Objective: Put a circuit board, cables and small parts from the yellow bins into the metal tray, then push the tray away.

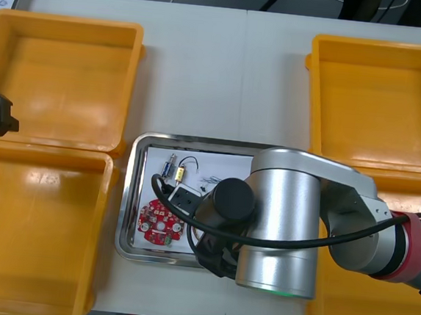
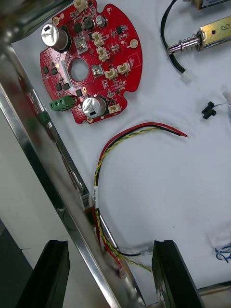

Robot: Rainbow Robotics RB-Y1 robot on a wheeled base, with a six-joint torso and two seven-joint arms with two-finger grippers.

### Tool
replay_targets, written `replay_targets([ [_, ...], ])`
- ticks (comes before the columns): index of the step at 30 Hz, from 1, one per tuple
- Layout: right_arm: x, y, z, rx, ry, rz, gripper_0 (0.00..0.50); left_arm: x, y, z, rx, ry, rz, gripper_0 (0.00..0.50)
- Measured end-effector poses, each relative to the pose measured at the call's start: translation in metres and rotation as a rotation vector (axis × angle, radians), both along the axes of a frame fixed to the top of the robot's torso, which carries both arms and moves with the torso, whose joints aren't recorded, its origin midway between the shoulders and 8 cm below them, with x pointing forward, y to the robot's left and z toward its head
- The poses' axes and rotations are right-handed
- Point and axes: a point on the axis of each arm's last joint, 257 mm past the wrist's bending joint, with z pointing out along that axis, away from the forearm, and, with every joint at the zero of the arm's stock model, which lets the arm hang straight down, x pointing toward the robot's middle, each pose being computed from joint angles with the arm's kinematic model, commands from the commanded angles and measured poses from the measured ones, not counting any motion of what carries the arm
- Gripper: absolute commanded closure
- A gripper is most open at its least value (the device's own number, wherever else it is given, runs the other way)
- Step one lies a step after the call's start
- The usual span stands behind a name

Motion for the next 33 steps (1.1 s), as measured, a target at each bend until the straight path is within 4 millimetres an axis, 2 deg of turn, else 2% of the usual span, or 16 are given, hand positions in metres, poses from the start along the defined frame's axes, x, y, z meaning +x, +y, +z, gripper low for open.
replay_targets([
  [11, -0.004, 0.012, -0.035, -0.065, -0.036, 0.118, 0.000, 0.000, 0.002, 0.001, 0.106, 0.009, -0.149, 0.000],
  [20, -0.009, 0.020, -0.057, -0.122, -0.040, 0.152, 0.000, 0.000, 0.002, 0.001, 0.117, 0.009, -0.166, 0.000],
  [33, -0.012, 0.029, -0.075, -0.177, -0.079, 0.211, 0.000, 0.000, 0.001, 0.001, 0.114, 0.010, -0.170, 0.000],
])
